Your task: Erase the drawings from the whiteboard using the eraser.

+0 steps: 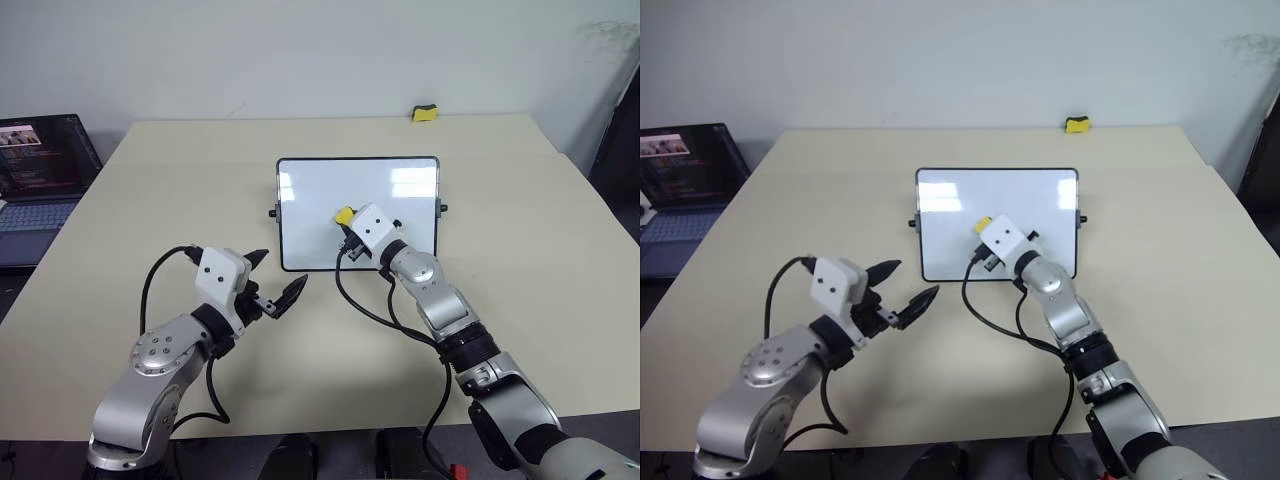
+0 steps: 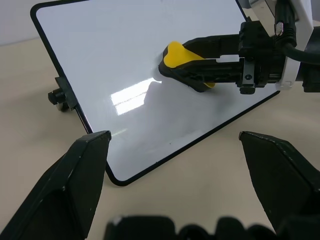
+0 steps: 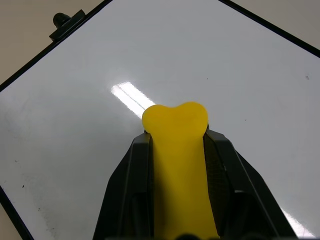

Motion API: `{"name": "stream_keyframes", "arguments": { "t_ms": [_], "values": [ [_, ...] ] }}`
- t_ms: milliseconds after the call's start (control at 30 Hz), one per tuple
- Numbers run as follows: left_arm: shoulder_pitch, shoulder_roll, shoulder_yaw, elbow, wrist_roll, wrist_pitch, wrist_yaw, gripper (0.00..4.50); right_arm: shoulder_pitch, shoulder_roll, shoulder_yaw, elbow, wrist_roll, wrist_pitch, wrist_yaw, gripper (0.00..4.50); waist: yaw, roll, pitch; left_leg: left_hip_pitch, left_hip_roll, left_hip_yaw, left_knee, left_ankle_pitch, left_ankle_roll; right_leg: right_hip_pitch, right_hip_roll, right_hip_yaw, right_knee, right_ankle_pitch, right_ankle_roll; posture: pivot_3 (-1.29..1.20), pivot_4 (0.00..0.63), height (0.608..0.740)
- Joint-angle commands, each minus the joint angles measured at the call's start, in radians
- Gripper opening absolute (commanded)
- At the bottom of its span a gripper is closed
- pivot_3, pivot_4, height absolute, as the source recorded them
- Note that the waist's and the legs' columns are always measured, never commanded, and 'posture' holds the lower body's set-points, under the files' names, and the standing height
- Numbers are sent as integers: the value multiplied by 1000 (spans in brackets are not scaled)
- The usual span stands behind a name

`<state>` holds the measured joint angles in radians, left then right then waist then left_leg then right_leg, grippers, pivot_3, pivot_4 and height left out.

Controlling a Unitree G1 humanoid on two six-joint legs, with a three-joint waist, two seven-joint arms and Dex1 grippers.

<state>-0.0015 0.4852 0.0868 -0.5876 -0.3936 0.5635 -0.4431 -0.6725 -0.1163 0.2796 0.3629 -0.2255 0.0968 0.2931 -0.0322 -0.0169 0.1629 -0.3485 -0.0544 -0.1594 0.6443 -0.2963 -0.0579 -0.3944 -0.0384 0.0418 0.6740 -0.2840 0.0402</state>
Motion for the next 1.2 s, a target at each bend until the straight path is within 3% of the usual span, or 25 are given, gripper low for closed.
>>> {"name": "stream_keyframes", "arguments": {
  "t_ms": [33,533,1200],
  "values": [
    [-6,5,25,-42,-4,-6,9,4500,-4,-6,-3,-1,-17,3,-16,1095,0,0,0,0,0,0,0,0,0,0,0,0,0,0,0,0,150,740],
    [-19,8,19,-26,0,-13,-2,4500,131,-72,45,-76,-46,48,65,1095,0,0,0,2,0,-1,0,0,0,4,0,0,0,0,0,0,150,740],
    [-36,5,5,-11,1,-21,-16,4500,-6,-71,-21,33,-17,17,-18,1095,2,0,0,3,0,-2,1,1,0,5,0,0,-1,0,0,0,150,740]
  ]
}}
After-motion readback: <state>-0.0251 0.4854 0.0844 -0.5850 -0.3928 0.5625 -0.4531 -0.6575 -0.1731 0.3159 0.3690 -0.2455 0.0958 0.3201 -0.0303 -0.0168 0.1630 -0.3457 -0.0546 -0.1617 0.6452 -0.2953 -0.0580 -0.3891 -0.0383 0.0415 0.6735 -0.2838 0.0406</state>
